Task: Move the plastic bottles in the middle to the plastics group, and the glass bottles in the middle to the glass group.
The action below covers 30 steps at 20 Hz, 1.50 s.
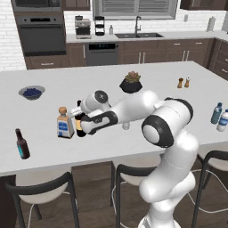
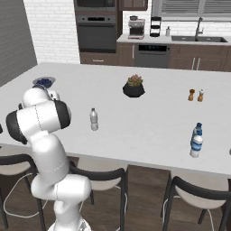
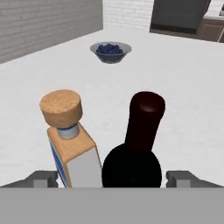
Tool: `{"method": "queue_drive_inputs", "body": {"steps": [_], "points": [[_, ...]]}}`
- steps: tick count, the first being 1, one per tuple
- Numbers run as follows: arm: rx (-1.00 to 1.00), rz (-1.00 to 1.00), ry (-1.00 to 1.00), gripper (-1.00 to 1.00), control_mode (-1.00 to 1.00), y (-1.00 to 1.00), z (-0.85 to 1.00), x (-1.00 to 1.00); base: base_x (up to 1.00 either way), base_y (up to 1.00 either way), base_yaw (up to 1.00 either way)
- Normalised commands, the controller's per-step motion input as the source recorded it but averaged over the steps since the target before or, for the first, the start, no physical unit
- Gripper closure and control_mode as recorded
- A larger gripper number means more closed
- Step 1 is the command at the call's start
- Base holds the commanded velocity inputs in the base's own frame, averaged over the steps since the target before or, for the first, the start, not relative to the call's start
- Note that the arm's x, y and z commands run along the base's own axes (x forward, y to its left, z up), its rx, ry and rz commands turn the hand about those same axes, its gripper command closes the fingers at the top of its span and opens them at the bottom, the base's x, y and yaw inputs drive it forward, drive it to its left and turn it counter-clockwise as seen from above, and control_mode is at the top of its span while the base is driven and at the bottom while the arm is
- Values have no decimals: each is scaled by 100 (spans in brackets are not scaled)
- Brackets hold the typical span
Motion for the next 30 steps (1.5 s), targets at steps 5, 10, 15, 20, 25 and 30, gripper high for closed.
{"method": "queue_drive_inputs", "body": {"steps": [5,10,15,20,25,30], "points": [[1,-4,1,-100,-100,-57,59,-28,0,0,0],[0,-9,11,-100,-100,-69,61,-17,0,0,0],[0,-5,22,-100,-100,-70,67,-8,0,0,0],[-2,0,32,-100,-100,-59,72,-2,0,0,0],[-12,0,39,-100,-100,-45,66,-1,0,0,0],[-8,0,19,-100,-100,-59,-17,-6,0,0,0]]}}
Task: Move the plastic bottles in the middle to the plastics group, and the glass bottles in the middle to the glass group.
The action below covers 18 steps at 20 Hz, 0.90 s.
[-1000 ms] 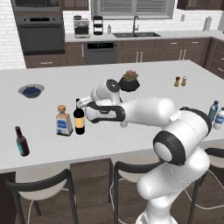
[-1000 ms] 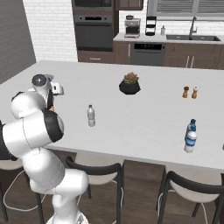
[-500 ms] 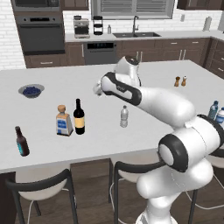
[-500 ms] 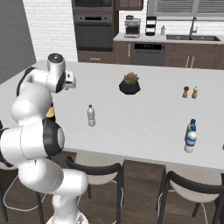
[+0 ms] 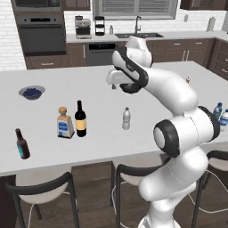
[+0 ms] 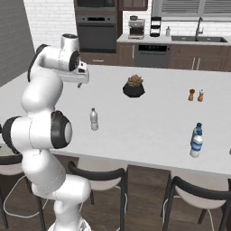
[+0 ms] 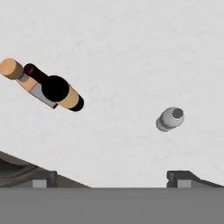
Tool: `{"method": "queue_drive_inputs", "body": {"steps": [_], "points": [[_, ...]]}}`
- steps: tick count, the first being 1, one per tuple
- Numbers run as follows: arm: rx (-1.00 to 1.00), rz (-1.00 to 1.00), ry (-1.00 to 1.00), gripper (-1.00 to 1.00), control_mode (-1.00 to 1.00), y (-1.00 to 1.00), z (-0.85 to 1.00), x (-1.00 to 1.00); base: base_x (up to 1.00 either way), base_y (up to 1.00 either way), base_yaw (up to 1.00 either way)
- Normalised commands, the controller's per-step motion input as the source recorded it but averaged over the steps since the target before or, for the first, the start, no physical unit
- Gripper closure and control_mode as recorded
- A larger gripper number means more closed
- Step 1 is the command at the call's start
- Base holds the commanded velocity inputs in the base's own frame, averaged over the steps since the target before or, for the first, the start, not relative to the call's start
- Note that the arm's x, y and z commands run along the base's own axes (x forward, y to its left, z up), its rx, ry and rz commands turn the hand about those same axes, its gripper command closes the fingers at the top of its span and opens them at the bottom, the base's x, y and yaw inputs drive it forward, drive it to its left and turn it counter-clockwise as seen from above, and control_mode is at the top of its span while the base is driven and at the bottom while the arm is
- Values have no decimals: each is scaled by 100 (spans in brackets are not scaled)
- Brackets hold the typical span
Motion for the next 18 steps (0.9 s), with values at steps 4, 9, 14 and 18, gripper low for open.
{"method": "queue_drive_inputs", "body": {"steps": [4,9,14,18], "points": [[0,0,-9,-100,-100,-72,-87,-27,0,0,0],[-3,-2,-14,-100,-100,-33,-66,-18,0,0,0],[-1,-14,-2,-100,-100,-13,-18,-13,0,0,0],[-4,-18,0,-100,-100,-16,-9,1,0,0,0]]}}
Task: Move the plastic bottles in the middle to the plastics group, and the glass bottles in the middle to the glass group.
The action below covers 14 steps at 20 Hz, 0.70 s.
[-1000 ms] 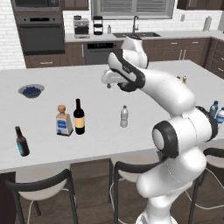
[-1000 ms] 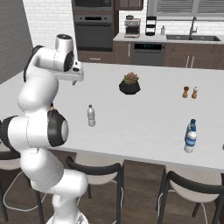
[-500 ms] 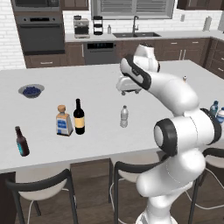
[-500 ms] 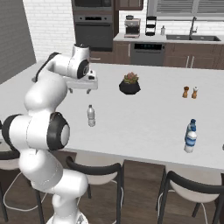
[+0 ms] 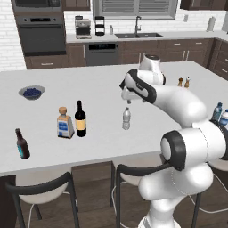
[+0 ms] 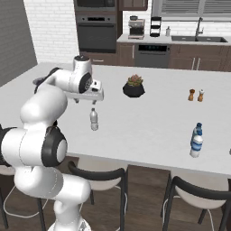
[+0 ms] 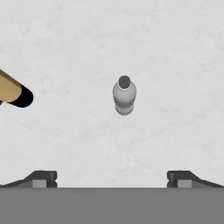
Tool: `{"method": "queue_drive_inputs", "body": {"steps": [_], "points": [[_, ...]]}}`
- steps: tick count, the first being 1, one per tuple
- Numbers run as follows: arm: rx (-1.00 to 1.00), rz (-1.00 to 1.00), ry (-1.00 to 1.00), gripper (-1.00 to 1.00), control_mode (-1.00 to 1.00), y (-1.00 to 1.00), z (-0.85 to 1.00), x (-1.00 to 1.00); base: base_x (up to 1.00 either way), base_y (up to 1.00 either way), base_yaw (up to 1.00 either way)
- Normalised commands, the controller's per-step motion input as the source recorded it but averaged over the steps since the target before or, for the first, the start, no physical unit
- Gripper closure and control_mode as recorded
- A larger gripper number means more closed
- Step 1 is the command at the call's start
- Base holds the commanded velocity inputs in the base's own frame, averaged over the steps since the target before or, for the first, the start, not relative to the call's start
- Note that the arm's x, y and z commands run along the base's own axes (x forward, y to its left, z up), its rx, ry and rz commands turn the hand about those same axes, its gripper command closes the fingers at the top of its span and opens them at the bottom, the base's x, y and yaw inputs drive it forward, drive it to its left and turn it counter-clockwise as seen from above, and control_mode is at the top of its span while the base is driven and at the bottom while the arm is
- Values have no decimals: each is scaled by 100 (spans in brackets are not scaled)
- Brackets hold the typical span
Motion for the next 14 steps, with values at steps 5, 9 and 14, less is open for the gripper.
{"method": "queue_drive_inputs", "body": {"steps": [5,9,14], "points": [[0,-8,-3,-100,-100,0,-51,38,0,0,0],[-6,-3,-1,-100,-100,1,-22,18,0,0,0],[-4,-4,-1,-100,-100,0,-28,3,0,0,0]]}}
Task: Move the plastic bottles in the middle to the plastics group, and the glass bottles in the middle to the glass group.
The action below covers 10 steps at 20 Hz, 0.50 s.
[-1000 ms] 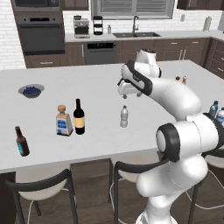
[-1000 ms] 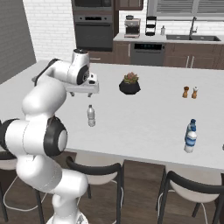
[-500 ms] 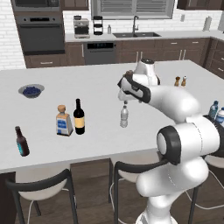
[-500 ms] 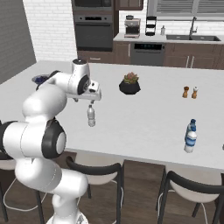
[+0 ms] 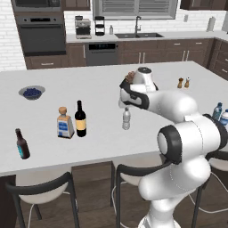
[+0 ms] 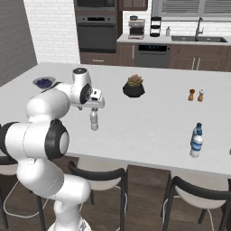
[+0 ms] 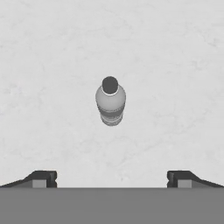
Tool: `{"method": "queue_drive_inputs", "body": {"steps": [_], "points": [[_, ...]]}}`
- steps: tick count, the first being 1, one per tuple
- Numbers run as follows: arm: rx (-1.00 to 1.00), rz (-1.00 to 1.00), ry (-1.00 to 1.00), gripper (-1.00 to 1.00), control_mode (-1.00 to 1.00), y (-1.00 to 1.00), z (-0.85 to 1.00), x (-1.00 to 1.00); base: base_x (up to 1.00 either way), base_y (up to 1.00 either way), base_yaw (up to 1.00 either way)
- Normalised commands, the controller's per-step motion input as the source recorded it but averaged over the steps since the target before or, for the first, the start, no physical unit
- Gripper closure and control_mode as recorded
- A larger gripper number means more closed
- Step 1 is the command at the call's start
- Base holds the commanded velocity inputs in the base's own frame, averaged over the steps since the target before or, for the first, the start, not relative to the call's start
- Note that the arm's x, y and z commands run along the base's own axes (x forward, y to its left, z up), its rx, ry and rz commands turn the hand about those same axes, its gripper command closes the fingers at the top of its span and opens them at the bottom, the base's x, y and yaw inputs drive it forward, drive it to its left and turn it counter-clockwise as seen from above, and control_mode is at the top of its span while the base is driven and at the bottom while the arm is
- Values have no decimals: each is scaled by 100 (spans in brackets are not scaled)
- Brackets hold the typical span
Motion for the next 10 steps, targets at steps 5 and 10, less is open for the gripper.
{"method": "queue_drive_inputs", "body": {"steps": [5,10], "points": [[-1,0,-13,-100,-100,0,-25,0,0,0,0],[0,0,-8,-100,-100,0,-23,17,0,0,0]]}}
